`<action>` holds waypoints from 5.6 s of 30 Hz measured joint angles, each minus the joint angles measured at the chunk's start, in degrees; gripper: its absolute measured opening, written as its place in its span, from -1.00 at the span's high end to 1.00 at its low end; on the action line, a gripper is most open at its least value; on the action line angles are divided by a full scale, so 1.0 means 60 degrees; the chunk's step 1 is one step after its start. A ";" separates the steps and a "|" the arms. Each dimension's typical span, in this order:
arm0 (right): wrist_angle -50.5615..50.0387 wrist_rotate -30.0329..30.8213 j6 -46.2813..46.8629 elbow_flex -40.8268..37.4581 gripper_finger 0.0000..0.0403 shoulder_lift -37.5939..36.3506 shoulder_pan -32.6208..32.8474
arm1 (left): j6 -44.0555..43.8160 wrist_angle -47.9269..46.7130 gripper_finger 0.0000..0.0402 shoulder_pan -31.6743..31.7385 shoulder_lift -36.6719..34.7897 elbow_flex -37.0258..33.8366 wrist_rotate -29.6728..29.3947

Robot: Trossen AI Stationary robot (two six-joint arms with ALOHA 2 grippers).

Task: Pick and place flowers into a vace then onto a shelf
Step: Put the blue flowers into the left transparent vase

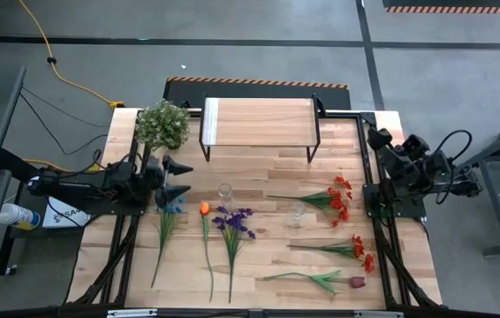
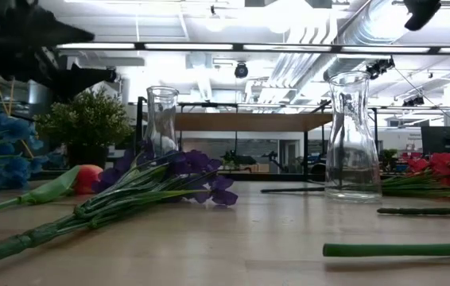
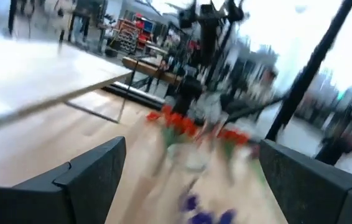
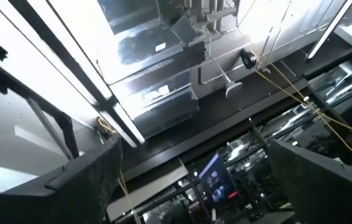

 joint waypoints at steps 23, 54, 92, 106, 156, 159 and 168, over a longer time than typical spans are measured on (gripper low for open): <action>-0.4554 -0.0301 -0.2261 0.6364 -0.96 0.4506 0.0000 | -0.2577 -0.2049 -0.99 -0.0004 0.0323 0.3444 0.1470; -0.7272 -0.0170 -0.2261 0.8759 -0.96 0.5599 0.0004 | -0.5519 -1.3594 -0.99 0.0000 0.5986 0.9960 0.4261; -0.7877 -0.0175 -0.2766 0.8748 -0.96 0.5591 0.0000 | -1.4775 -1.3360 -0.99 -0.8302 0.9985 0.9967 0.0383; -0.7875 -0.0254 -0.1976 0.8748 -0.96 0.5591 0.0001 | -1.5582 -1.3346 -0.99 -0.8816 1.1965 0.9963 0.0099; -0.7882 -0.1442 -0.1474 0.8748 -0.96 0.5592 0.0004 | -1.7981 -0.9877 -0.95 -0.8788 1.4470 0.8152 0.0064; -0.7895 -0.1434 -0.1494 0.8748 -0.96 0.5594 0.0003 | -1.8035 -1.0043 -0.82 -0.8605 1.4437 0.8153 -0.0057; -0.8165 -0.1424 -0.1452 0.8748 -0.96 0.5595 0.0000 | -1.6480 -1.0287 -0.28 -0.7617 1.4437 0.8153 -0.0072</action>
